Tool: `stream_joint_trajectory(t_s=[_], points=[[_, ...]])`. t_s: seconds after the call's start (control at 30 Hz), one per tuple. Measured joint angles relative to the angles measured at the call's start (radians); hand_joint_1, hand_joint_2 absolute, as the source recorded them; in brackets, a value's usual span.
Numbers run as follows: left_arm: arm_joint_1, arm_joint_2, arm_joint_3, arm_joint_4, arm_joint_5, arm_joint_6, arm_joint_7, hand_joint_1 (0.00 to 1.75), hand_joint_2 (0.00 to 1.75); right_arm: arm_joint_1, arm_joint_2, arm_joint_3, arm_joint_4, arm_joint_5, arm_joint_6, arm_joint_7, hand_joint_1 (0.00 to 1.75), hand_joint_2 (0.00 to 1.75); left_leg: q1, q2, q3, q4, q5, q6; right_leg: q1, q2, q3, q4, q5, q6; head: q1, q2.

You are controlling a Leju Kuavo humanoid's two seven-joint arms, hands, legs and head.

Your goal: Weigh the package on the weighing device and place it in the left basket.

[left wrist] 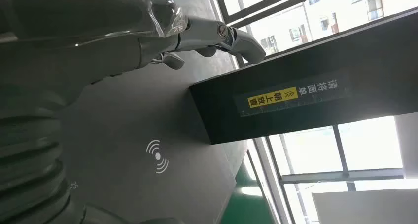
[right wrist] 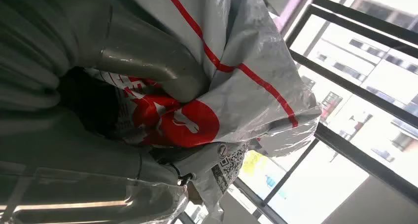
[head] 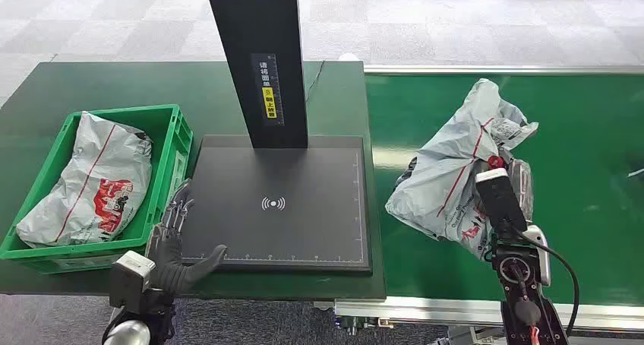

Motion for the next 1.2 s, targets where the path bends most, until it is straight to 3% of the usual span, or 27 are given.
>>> stream_joint_trajectory(t_s=[0.17,0.33,0.6,0.8,1.1,1.2], points=[[-0.017,0.005,-0.001,0.016,0.011,-0.004,-0.012,0.00,1.75,0.019,0.005,0.043,-0.031,0.031,0.074,-0.012,1.75,1.75,0.000,0.000,0.000,0.000,0.000,0.000,0.000,0.000,0.000,0.000,0.000,0.000,0.000,0.000],[-0.033,0.010,-0.004,0.038,0.017,-0.016,-0.029,0.00,1.75,0.033,-0.010,0.210,-0.067,0.161,0.169,-0.037,1.75,1.75,0.000,0.000,0.000,0.000,0.000,0.000,0.000,0.000,0.000,0.000,0.000,0.000,0.000,0.000],[-0.029,0.013,-0.003,0.043,0.007,-0.029,-0.043,0.00,1.75,0.047,-0.068,0.437,-0.117,0.219,0.357,-0.055,1.75,1.75,0.000,0.000,-0.001,0.000,0.000,0.000,0.000,0.000,0.000,0.000,0.000,0.000,0.000,0.000],[-0.025,0.015,0.003,0.043,-0.001,-0.032,-0.044,0.00,1.75,0.005,-0.084,0.552,-0.096,0.239,0.472,-0.053,1.75,1.75,0.000,0.000,0.000,0.000,0.000,0.000,0.000,0.000,0.000,0.000,0.000,0.000,0.000,0.000],[-0.011,0.014,0.007,0.039,-0.009,-0.022,-0.044,0.00,1.75,-0.030,-0.088,0.610,-0.066,0.260,0.454,-0.030,1.75,1.75,0.000,0.000,0.000,0.000,0.001,0.000,0.000,0.000,0.000,0.000,0.000,0.000,0.000,0.000],[-0.003,0.012,0.009,0.033,-0.015,-0.019,-0.044,0.00,1.75,-0.032,-0.087,0.610,-0.062,0.285,0.380,-0.008,1.75,1.75,0.000,0.000,0.000,0.000,0.001,0.000,0.000,0.000,0.000,0.000,0.000,0.000,0.000,0.000]])
